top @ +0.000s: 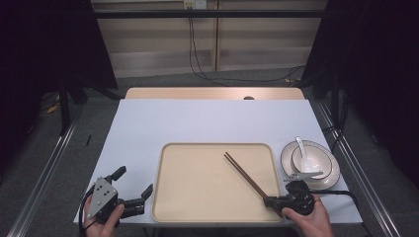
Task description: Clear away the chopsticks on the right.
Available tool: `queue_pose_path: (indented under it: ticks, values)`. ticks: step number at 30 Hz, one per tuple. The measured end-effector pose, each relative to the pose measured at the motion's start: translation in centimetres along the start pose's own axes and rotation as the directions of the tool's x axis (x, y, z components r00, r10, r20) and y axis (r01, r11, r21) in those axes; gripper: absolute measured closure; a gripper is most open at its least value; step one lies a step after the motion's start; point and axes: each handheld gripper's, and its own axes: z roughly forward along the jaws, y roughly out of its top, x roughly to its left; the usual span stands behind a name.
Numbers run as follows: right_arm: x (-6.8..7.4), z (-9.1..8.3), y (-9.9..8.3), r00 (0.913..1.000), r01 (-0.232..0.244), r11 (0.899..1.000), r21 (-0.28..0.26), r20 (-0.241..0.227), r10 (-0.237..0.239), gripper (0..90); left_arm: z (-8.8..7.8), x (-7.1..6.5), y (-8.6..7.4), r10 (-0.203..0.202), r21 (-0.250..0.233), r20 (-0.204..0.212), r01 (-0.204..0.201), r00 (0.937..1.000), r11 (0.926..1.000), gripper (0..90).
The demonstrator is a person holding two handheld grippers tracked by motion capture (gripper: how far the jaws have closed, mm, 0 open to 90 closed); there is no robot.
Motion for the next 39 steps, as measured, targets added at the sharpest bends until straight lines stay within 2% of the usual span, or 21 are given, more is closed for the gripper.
queue_pose_path:
  ticks: [5, 7, 8, 18, 32, 39]
  values:
    - [0.0, 0.0, 0.0, 1.0000, 0.007, 1.000, 0.001, -0.002, -0.007, 83.3, 0.0, -0.1, 0.0, -0.010, -0.002, 0.004, 0.010, 0.9999, 1.0000, 1.5]
    - [0.1, 0.0, -0.1, 1.0000, 0.008, 1.000, -0.002, -0.001, -0.008, 82.9, 0.0, 0.0, 0.0, 0.003, 0.001, 0.001, -0.003, 1.0000, 1.0000, 1.5]
    - [0.1, 0.0, -0.1, 1.0000, 0.008, 1.000, -0.002, -0.001, -0.008, 82.9, 0.0, -0.1, 0.0, -0.009, -0.002, 0.004, 0.009, 1.0000, 1.0000, 1.5]
    - [0.1, -0.1, -0.1, 0.9997, 0.023, 1.000, 0.003, -0.011, -0.023, 79.1, 0.1, -0.1, 0.0, -0.004, 0.000, 0.013, 0.004, 0.9999, 1.0000, 1.5]
    - [0.2, -0.4, -0.2, 0.9978, 0.057, 0.998, -0.004, -0.035, -0.057, 61.6, 0.0, 0.0, 0.0, -0.007, 0.001, 0.009, 0.007, 0.9999, 1.0000, 1.5]
    - [0.3, -1.3, 0.0, 0.9913, 0.115, 0.991, -0.069, -0.056, -0.119, 51.9, 0.0, 0.0, 0.0, 0.000, 0.001, 0.007, 0.000, 1.0000, 1.0000, 1.5]
